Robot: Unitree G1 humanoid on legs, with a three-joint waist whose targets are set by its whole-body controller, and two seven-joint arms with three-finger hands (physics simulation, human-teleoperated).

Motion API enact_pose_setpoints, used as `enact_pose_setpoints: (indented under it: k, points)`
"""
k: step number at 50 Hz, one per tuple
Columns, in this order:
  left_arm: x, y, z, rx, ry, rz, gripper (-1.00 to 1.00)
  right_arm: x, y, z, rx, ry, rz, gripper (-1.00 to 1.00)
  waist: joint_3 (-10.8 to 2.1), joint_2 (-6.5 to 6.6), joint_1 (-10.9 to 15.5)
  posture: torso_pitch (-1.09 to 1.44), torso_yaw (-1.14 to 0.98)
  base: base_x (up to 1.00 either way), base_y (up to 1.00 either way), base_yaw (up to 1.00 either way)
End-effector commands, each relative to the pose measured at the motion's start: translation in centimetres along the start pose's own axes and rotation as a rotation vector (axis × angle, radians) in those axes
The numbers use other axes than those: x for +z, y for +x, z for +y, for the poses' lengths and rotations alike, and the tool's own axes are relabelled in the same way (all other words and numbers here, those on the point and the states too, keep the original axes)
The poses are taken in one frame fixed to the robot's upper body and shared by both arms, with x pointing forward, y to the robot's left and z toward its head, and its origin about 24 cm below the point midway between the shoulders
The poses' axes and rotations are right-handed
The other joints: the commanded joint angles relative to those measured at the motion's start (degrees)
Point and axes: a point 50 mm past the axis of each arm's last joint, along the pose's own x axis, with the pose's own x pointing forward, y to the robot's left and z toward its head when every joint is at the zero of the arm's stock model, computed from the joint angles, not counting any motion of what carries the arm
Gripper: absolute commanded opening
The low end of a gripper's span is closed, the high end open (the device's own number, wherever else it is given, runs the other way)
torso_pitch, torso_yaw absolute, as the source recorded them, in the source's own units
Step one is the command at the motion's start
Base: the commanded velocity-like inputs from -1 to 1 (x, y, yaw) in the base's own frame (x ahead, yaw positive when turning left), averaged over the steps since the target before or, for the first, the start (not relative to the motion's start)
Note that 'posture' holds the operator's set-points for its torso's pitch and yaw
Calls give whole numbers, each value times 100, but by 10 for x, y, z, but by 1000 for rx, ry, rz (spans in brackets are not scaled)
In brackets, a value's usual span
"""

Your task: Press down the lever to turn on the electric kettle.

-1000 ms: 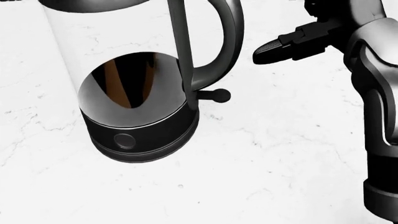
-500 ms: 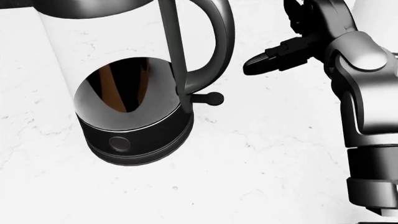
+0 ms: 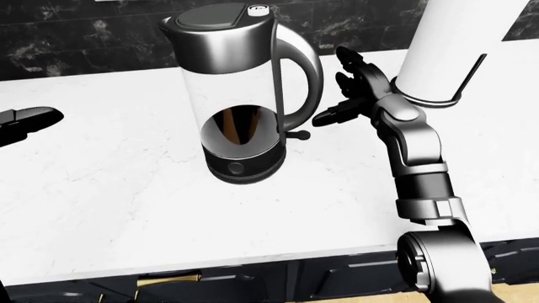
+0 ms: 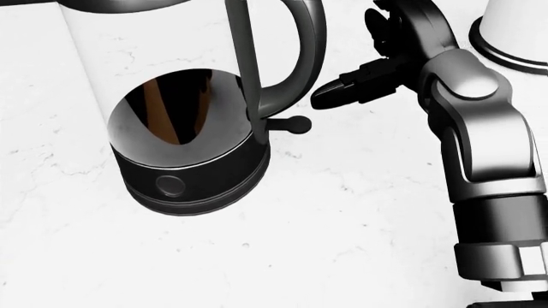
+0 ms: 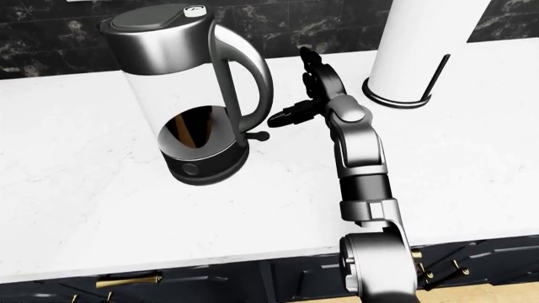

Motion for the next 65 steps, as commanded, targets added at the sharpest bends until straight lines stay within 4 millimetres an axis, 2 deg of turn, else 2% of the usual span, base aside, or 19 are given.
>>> enact_pose_setpoints:
  k: [1, 26, 40, 59, 65]
  points:
    - [21, 1, -1, -7, 9, -93, 100, 27, -2, -3, -15, -22, -103, 100, -154, 33, -4, 0, 0, 0, 0, 0]
    - [20, 0, 1, -3, 10, -92, 100, 20, 4, 13, -6, -28, -75, 100, -173, 50, -5, 0, 0, 0, 0, 0]
    - [21, 0, 2, 0, 11, -93, 100, 10, 8, 24, -2, -45, -60, 100, -173, 60, -15, 0, 0, 0, 0, 0]
    - [22, -1, 2, 0, 8, -95, 100, 0, 11, 29, -1, -101, -53, 100, -167, 79, -27, 0, 0, 0, 0, 0]
    - [21, -1, 2, 0, 10, -95, 100, -10, 11, 29, -10, -195, -51, 100, -167, 79, -25, 0, 0, 0, 0, 0]
